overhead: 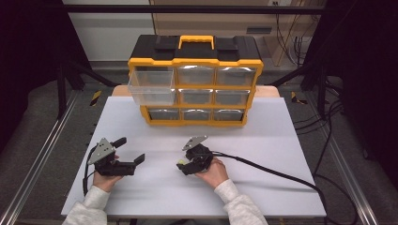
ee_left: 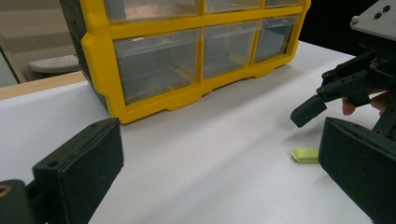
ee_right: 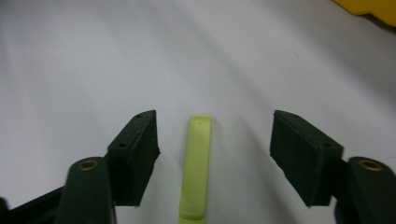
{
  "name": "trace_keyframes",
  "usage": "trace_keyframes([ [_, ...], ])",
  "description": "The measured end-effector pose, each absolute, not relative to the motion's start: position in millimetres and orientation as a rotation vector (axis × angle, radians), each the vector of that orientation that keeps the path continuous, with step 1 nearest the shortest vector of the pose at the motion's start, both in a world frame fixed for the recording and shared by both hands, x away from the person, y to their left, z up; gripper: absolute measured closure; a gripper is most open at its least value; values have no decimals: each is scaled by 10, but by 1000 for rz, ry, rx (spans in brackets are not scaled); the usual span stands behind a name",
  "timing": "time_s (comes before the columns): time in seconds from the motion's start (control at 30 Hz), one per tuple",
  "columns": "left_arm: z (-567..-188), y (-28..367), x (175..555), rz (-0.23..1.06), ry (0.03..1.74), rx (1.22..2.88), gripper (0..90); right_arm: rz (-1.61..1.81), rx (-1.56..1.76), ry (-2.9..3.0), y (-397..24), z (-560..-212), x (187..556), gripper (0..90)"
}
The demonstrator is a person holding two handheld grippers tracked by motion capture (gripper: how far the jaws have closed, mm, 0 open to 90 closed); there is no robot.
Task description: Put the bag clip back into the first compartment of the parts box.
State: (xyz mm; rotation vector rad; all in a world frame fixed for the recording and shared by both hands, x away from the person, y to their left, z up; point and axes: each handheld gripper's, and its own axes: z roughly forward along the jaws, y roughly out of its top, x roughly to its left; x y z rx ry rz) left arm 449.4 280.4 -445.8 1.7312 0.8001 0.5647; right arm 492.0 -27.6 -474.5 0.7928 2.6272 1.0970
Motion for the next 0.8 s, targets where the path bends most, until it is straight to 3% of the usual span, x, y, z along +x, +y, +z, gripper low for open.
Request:
trace_keyframes([
  [0.8, -4460, 2798, 4494, 567, 800, 1734, 1, 1035, 727, 2720, -278, -4786, 4915, 687],
])
